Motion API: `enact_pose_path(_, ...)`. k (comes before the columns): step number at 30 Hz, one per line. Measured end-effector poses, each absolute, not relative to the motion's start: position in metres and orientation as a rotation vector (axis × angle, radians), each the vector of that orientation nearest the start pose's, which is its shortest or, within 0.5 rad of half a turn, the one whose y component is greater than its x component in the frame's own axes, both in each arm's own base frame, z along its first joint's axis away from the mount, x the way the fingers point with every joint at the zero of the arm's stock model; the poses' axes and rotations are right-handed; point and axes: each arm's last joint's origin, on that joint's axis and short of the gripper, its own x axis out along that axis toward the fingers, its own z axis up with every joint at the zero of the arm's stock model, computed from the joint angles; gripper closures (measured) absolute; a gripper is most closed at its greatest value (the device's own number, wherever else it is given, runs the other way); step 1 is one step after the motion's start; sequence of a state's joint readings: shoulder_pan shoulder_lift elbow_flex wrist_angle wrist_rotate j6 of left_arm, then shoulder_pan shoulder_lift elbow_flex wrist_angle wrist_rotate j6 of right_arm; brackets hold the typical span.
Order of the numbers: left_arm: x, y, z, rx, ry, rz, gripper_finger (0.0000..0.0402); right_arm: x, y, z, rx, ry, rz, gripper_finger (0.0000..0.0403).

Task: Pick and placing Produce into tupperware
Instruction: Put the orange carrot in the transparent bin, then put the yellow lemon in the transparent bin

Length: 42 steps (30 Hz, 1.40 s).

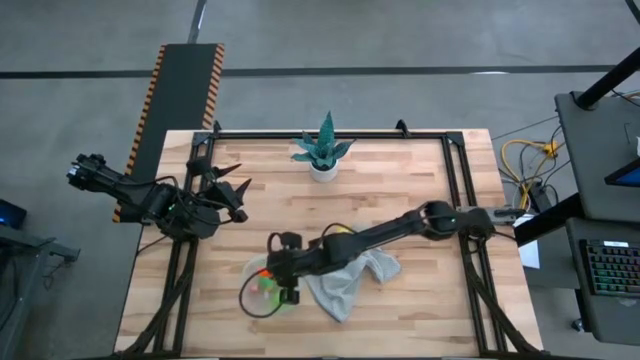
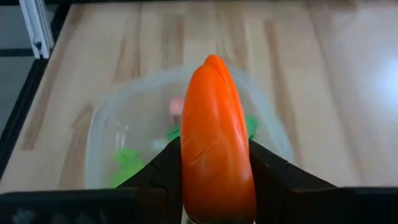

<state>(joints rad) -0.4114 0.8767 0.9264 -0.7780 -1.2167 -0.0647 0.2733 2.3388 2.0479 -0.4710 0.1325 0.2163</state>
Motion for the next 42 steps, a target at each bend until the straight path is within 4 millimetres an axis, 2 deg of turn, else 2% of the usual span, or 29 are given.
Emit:
enact_pose_path(3, 0.148, -0.035, 0.327, 0.483, 0.486, 0.782, 0.0201, 0.512, 0.145, 0.207, 0.107, 0.79, 0.014, 0.0283)
enact_pose_path(12, 0.146, -0.034, 0.329, 0.471, 0.474, 0.784, 0.0201, 0.515, 0.144, 0.192, 0.235, 0.86, -0.176, 0.0283)
enact_pose_path(21, 0.144, -0.033, 0.329, 0.467, 0.472, 0.782, 0.0201, 0.512, 0.154, 0.186, 0.325, 0.872, -0.204, 0.0283)
enact_pose_path(28, 0.145, -0.034, 0.329, 0.468, 0.473, 0.782, 0.0201, 0.51, 0.152, 0.178, 0.343, 0.895, -0.225, 0.0282)
enact_pose_path(36, 0.145, -0.034, 0.329, 0.469, 0.473, 0.782, 0.0201, 0.511, 0.153, 0.179, 0.346, 0.887, -0.22, 0.0202)
enact_pose_path(42, 0.145, -0.034, 0.329, 0.47, 0.474, 0.782, 0.0201, 0.513, 0.154, 0.181, 0.356, 0.868, -0.181, 0.0163)
